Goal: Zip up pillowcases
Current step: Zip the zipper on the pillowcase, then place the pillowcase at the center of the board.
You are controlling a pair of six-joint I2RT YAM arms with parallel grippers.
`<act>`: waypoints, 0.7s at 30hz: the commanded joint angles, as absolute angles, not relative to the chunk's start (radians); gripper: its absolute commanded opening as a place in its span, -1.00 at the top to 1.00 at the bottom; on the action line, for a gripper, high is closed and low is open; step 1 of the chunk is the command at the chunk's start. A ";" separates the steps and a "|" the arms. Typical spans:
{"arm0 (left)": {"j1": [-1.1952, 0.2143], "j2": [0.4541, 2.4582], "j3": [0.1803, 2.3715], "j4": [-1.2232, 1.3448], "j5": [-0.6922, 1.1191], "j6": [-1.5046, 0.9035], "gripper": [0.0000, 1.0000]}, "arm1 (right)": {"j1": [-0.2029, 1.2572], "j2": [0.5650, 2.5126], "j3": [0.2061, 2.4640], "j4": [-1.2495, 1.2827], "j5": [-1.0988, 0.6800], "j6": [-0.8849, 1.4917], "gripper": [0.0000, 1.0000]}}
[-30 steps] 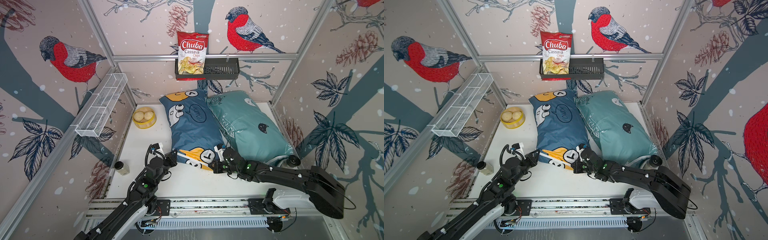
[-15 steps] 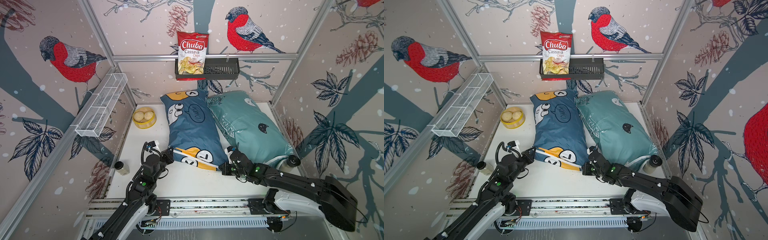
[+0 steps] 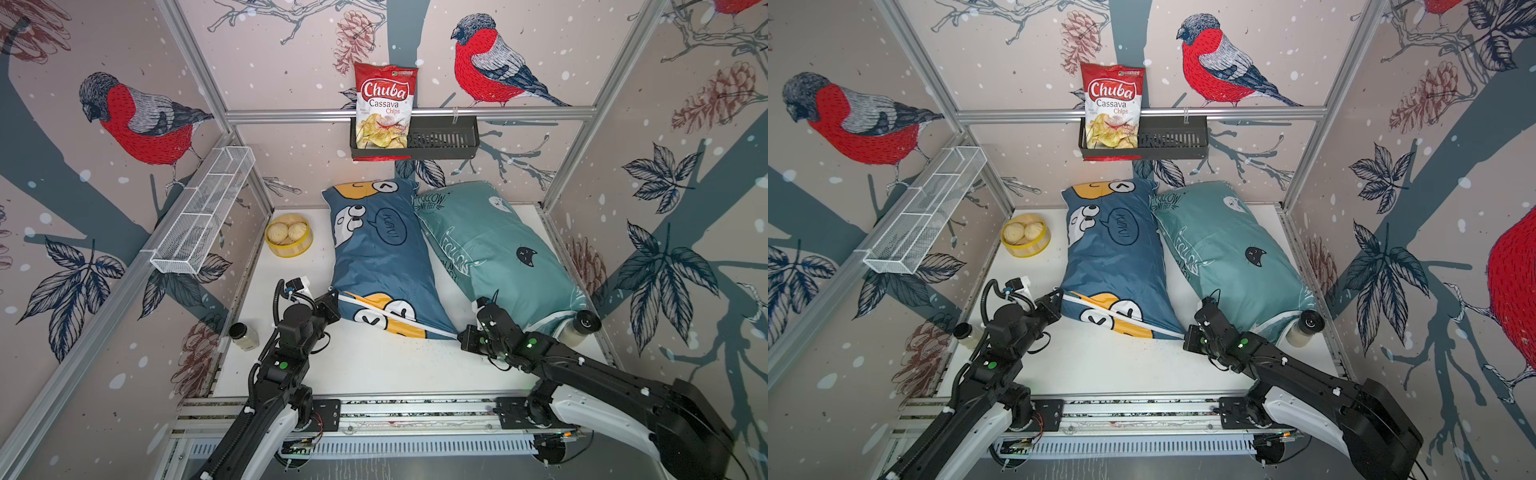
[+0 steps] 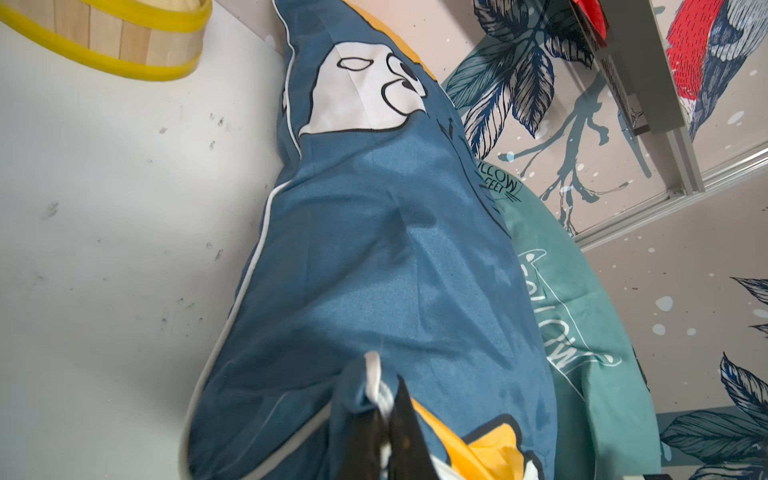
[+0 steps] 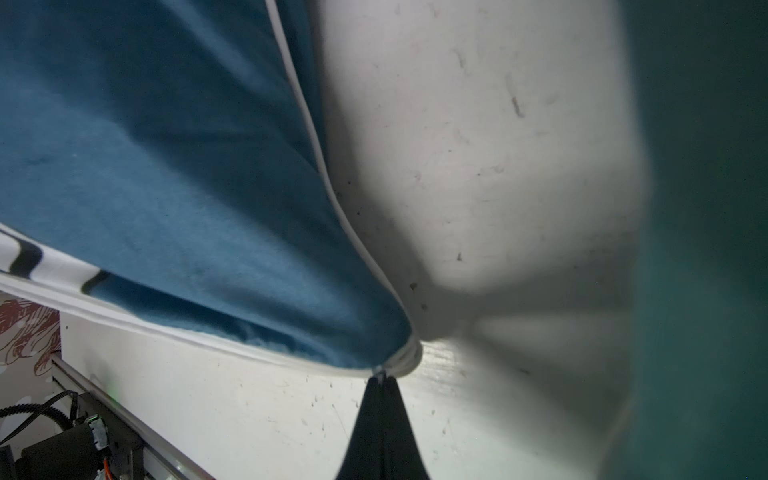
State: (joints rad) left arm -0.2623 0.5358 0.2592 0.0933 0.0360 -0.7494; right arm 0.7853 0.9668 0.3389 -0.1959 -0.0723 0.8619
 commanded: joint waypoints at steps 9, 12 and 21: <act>-0.230 0.556 0.317 0.083 0.050 -0.668 1.00 | 0.779 0.913 0.417 -0.261 -0.071 0.770 0.24; -0.230 0.578 0.394 -0.008 0.017 -0.579 0.02 | 0.769 0.835 0.475 -0.321 -0.062 0.721 -0.46; -0.238 0.662 0.661 -0.150 0.005 -0.414 -0.84 | 0.563 0.777 0.664 -0.467 0.040 0.585 -1.00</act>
